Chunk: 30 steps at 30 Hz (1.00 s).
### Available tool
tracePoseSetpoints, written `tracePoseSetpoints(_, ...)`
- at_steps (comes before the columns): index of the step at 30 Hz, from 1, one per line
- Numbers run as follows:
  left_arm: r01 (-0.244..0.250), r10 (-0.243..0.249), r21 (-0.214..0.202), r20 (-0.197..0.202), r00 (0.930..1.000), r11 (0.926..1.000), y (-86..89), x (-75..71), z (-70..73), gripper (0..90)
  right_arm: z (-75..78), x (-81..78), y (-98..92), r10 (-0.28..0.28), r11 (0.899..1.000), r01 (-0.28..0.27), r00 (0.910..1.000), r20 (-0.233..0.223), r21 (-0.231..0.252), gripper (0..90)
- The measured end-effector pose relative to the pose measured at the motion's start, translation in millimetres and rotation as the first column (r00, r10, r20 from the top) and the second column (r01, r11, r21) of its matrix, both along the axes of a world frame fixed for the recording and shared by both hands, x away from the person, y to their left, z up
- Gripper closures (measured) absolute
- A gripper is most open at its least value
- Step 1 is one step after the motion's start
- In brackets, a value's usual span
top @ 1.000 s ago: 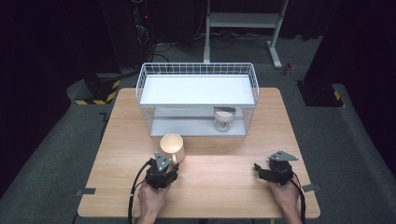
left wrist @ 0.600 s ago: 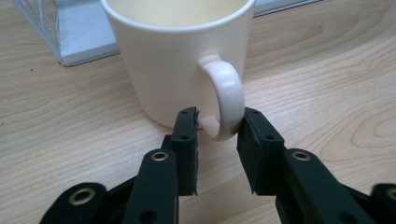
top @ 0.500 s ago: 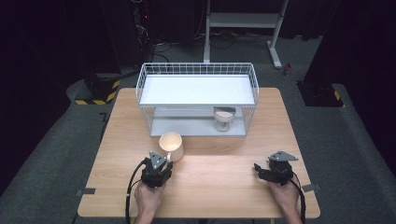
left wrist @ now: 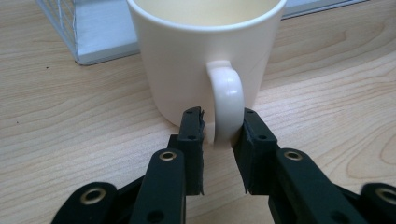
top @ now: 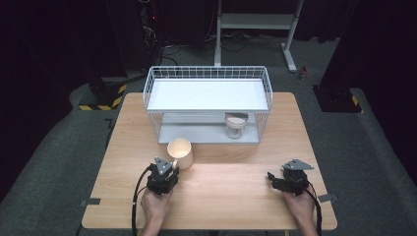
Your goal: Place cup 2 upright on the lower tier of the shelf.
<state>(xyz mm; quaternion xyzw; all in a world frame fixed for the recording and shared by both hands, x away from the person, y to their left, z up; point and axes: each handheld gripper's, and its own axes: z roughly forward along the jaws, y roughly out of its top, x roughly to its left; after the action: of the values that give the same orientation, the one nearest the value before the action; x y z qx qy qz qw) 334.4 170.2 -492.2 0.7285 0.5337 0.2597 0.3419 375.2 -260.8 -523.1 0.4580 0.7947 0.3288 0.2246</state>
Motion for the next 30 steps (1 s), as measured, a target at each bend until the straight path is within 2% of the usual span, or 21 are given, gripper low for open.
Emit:
tracePoseSetpoints(4,0.004,-0.004,0.011,0.004,1.0,0.9999,-0.7,3.1,0.8,78.0,0.0,0.1,-0.1,0.003,1.0,-0.003,1.0,0.003,-0.002,28.2)
tracePoseSetpoints(9,0.011,-0.011,0.025,0.008,0.9999,0.9996,-1.2,6.7,2.1,78.5,0.0,-0.1,0.1,-0.002,1.0,0.002,1.0,-0.002,0.002,28.2)
tracePoseSetpoints(11,0.013,-0.013,0.009,0.008,0.9999,0.9999,-0.2,7.1,1.9,78.8,0.1,0.0,-0.1,-0.004,1.0,0.004,1.0,-0.007,0.007,28.1)
tracePoseSetpoints(16,0.036,-0.036,0.003,0.011,0.9993,0.9994,3.0,7.4,1.3,79.3,0.2,0.0,-0.1,-0.008,1.0,0.008,0.9999,-0.014,0.012,28.2)
tracePoseSetpoints(23,0.066,-0.066,-0.004,0.043,0.9969,0.9978,6.1,5.7,1.0,79.7,0.0,0.4,-0.5,-0.005,1.0,0.006,0.9999,-0.013,0.012,28.2)
tracePoseSetpoints(30,0.094,-0.092,-0.024,0.049,0.9945,0.9953,11.9,4.0,2.5,80.1,0.0,0.9,-1.1,-0.005,1.0,0.005,0.9999,-0.014,0.015,28.2)
